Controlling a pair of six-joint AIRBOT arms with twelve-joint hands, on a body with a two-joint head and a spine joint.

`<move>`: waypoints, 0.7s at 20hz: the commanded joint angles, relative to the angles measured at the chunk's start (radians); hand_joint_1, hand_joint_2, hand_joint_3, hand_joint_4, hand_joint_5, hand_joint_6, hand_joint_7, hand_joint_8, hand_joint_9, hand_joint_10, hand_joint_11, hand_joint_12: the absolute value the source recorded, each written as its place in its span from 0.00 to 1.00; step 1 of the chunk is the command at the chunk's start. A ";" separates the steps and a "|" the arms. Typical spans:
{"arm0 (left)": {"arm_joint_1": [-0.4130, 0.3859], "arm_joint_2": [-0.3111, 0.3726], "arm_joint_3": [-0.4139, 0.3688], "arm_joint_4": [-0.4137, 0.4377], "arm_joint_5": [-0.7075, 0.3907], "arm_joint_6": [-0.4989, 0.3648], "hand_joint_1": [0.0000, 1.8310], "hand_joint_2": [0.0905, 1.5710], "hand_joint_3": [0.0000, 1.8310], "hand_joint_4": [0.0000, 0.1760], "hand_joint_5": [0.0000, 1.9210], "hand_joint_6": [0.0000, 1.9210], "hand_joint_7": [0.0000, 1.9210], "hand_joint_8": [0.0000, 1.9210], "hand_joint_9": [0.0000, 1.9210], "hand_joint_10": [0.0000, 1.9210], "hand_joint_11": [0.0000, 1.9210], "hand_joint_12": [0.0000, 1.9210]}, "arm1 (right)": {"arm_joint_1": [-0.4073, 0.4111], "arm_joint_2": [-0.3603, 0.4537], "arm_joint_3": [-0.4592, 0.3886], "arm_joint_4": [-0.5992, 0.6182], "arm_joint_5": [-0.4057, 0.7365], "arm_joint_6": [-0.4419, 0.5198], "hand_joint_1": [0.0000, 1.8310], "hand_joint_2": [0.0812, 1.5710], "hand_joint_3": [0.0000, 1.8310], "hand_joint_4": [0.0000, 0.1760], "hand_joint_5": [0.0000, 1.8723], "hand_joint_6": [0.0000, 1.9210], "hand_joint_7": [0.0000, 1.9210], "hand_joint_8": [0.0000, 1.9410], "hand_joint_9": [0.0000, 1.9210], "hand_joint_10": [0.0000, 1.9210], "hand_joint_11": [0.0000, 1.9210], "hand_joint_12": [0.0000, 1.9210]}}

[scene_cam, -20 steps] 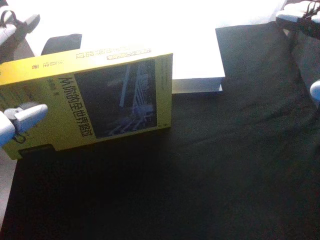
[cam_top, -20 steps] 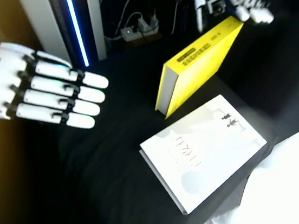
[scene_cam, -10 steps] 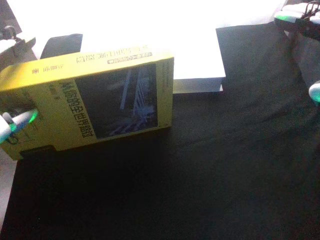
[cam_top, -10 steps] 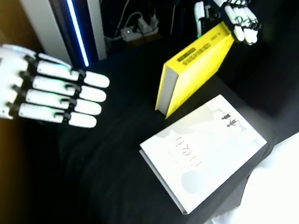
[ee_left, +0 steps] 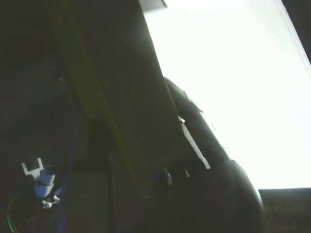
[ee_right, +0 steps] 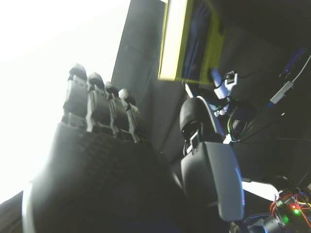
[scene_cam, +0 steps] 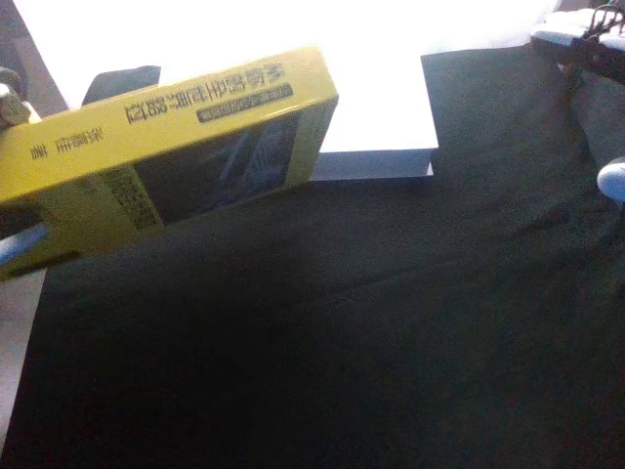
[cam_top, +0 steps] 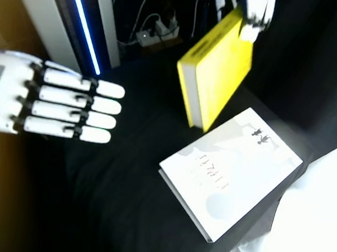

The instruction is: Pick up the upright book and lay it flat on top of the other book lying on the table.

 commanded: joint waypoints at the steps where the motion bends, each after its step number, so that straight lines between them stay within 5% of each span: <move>1: -0.009 0.009 0.001 0.028 -0.147 -0.003 0.69 0.71 0.00 0.00 0.42 0.56 0.55 0.55 0.65 0.36 0.56 0.62 | 0.011 0.005 0.007 0.058 0.115 0.005 0.29 0.86 0.00 0.00 0.00 0.00 0.00 0.00 0.00 0.00 0.00 0.00; 10: -0.175 -0.030 0.039 0.128 -0.147 -0.003 0.69 0.72 0.00 0.00 0.41 0.57 0.54 0.56 0.64 0.26 0.58 0.50 | 0.011 -0.019 0.026 0.079 0.149 0.005 0.21 0.88 0.01 0.00 0.00 0.00 0.00 0.00 0.00 0.00 0.00 0.00; 14: -0.237 -0.059 0.066 0.138 -0.120 -0.003 0.68 0.73 0.00 0.00 0.39 0.62 0.52 0.57 0.63 0.27 0.54 0.54 | 0.018 -0.066 0.056 0.080 0.175 0.005 0.27 0.86 0.00 0.00 0.00 0.00 0.00 0.00 0.00 0.00 0.00 0.06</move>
